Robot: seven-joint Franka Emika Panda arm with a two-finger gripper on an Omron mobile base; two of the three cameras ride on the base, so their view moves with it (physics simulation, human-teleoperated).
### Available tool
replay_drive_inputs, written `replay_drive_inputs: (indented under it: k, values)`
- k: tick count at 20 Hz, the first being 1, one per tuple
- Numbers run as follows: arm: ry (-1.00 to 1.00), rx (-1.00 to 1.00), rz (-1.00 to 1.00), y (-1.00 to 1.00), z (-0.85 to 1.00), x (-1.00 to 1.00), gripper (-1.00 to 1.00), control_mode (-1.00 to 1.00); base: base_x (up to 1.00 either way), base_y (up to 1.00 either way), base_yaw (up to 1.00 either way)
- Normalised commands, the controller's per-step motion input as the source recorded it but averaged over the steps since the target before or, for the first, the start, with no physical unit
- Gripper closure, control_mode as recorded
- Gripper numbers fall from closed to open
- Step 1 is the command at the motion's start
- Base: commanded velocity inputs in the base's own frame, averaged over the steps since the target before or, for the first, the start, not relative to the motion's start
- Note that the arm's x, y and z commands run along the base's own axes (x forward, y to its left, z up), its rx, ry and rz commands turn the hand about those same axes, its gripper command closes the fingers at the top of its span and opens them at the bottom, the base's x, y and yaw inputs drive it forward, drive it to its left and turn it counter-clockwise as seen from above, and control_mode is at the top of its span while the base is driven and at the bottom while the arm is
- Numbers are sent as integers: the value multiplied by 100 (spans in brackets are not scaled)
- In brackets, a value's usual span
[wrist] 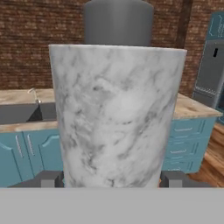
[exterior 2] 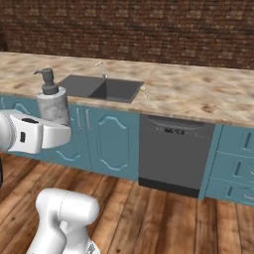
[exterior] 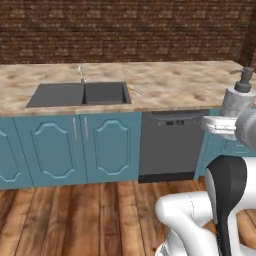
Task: Locate and retrieve the dish brush and soap dispenser from the cabinet. Place them next to the sink.
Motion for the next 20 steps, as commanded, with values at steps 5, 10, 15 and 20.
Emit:
replay_drive_inputs:
  k: [5, 10, 15, 20]
  values:
    - [0, 0, 0, 0, 0, 0, 100, 100, 77, 33, -20]
    - [0, 0, 0, 0, 0, 0, 100, 100, 80, 33, -19]
    - [0, 0, 0, 0, 0, 0, 100, 100, 79, 33, -20]
    - [0, 0, 0, 0, 0, 0, 100, 100, 79, 42, -23]
